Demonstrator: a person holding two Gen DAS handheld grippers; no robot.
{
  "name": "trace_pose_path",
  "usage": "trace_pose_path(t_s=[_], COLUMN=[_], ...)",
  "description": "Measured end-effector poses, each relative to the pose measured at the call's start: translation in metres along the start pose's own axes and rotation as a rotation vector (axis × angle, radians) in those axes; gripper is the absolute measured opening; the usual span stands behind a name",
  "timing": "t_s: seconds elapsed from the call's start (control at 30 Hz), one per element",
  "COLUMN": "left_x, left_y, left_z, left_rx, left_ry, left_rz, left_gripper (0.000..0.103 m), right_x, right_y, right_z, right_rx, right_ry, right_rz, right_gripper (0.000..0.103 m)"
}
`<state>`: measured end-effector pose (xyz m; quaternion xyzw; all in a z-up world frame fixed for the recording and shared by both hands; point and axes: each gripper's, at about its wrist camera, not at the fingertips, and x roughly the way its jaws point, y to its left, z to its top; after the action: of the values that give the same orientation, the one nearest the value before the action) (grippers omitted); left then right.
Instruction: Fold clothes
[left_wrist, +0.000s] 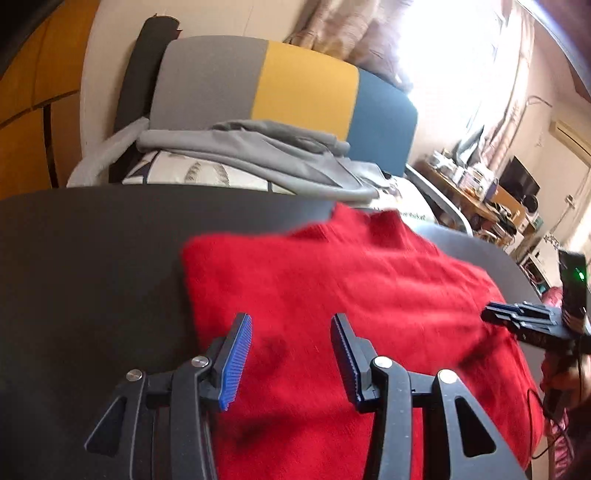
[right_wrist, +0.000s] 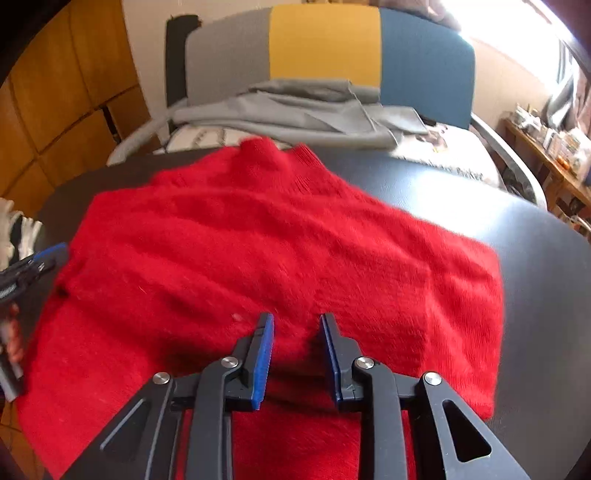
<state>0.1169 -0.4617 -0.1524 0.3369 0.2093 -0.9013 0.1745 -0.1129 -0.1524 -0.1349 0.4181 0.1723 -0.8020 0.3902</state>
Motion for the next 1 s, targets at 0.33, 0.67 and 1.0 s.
trace_pose_path(t_s=[0.33, 0.67, 1.0], left_x=[0.053, 0.087, 0.116], left_y=[0.016, 0.007, -0.035], left_z=[0.036, 0.061, 0.127], left_rx=[0.07, 0.15, 0.298], left_ry=[0.064, 0.146, 0.165], left_rz=[0.116, 0.027, -0.185], left_gripper=[0.045, 0.046, 0.058], right_x=[0.022, 0.056, 0.064], right_y=[0.02, -0.007, -0.073], right_z=[0.051, 0.05, 0.115], right_rx=[-0.003, 0.028, 0.183], right_ry=[-0.026, 0.07, 0.022], right_rz=[0.072, 0.089, 0.383], right_gripper=[0.027, 0.029, 0.033])
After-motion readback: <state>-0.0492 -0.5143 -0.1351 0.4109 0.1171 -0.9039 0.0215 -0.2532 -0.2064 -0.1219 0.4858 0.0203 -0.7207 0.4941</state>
